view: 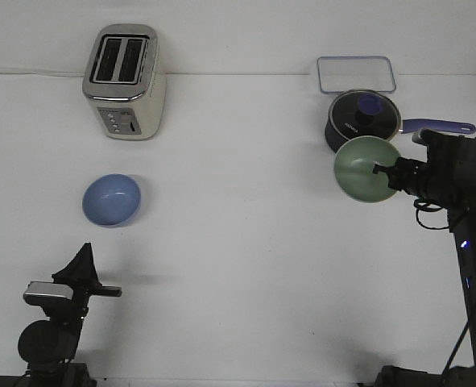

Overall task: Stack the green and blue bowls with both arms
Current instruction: 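Carry the green bowl with the right gripper toward the table center, then lower the green bowl onto the table and open the right gripper, then reach the left gripper to the light blue bowl and grasp its rim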

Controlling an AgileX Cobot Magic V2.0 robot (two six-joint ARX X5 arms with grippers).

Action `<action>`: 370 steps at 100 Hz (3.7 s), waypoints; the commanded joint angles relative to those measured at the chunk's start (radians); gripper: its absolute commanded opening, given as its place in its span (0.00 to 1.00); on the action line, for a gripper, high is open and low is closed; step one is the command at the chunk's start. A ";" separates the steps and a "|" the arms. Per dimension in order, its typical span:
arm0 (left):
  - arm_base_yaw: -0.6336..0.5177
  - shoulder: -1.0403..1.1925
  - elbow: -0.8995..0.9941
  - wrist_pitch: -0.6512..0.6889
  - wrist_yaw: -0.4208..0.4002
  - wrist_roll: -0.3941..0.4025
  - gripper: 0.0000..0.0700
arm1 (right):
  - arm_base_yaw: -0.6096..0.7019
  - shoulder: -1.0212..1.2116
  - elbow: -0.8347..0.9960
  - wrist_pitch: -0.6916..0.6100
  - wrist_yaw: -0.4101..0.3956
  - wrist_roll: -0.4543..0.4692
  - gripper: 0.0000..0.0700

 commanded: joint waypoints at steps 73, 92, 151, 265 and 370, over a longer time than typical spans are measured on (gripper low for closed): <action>0.001 -0.001 -0.019 0.010 -0.002 -0.006 0.02 | 0.767 -0.200 -0.470 0.167 0.135 0.215 0.00; 0.001 -0.001 -0.019 0.010 -0.002 -0.006 0.02 | 0.851 -0.077 -0.470 0.205 0.140 0.219 0.00; 0.001 -0.001 -0.019 0.010 -0.002 -0.005 0.02 | 0.888 -0.007 -0.468 0.244 0.135 0.181 0.48; 0.006 0.156 0.249 -0.257 -0.172 -0.438 0.02 | 0.684 -1.137 -0.896 0.369 0.518 0.031 0.48; 0.131 1.411 0.858 -0.434 0.078 -0.399 0.87 | 0.685 -1.137 -0.896 0.371 0.454 0.030 0.48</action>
